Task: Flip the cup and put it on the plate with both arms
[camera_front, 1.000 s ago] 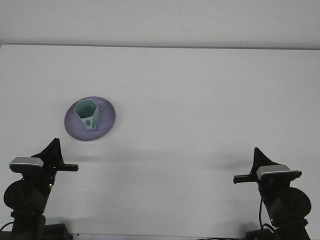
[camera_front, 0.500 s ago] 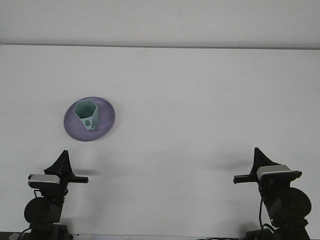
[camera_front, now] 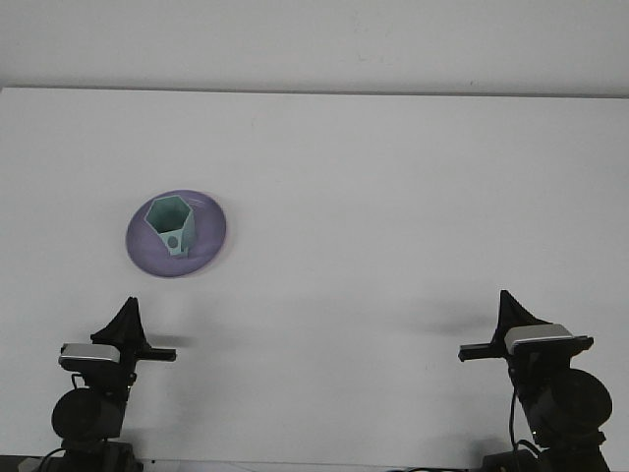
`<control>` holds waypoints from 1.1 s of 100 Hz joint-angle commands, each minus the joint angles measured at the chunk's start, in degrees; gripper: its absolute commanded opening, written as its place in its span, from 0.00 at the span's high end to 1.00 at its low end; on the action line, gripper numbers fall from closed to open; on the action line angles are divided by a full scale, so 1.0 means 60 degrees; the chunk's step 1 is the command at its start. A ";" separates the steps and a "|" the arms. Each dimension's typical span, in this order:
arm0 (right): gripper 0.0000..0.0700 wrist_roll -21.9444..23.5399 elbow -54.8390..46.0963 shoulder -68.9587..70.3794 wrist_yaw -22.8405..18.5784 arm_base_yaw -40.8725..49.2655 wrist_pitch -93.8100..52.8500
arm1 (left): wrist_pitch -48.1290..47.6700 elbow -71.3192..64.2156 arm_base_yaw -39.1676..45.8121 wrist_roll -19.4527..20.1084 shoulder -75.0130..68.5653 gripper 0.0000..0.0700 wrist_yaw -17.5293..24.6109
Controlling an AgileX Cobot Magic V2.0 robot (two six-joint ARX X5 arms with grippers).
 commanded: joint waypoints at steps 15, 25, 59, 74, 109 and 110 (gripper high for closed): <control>0.99 0.0106 0.0044 0.0004 0.0004 0.0007 0.0087 | 0.0117 -0.0179 -0.0007 -0.0091 -0.0007 0.98 -0.0025; 0.99 0.0106 0.0044 0.0004 0.0004 0.0007 0.0087 | 0.0120 -0.0179 -0.0007 -0.0091 -0.0007 0.98 -0.0025; 0.99 -0.0674 -0.0025 -0.0204 0.0262 -0.0142 0.0131 | 0.0117 -0.0179 -0.0007 -0.0091 -0.0007 0.98 -0.0025; 0.99 -0.2022 -0.1610 -0.1239 -0.0634 -0.0943 0.2142 | 0.0117 -0.0179 -0.0007 -0.0091 -0.0007 0.98 -0.0025; 0.99 -0.2288 -0.4761 -0.3049 -0.1027 -0.1432 0.3115 | 0.0117 -0.0179 -0.0007 -0.0091 -0.0007 0.98 -0.0025; 0.99 -0.2288 -0.4798 -0.3049 -0.1027 -0.1432 0.3140 | 0.0120 -0.0179 -0.0007 -0.0091 -0.0007 0.98 -0.0025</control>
